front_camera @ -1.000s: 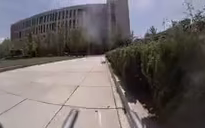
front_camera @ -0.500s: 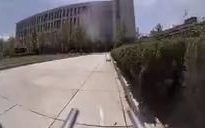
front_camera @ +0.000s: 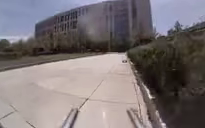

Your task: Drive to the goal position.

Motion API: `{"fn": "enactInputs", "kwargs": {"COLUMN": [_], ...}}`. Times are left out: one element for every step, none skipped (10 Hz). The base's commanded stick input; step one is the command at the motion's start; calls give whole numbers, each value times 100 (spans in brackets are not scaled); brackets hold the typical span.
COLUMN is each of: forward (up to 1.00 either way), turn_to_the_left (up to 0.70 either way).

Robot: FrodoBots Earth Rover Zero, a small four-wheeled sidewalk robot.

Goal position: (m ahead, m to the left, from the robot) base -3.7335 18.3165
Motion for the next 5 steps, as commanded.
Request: {"fn": "enactInputs", "kwargs": {"forward": [70, 70, 70, 70, 70], "turn_to_the_left": [35, 35, 35, 35, 35]}}
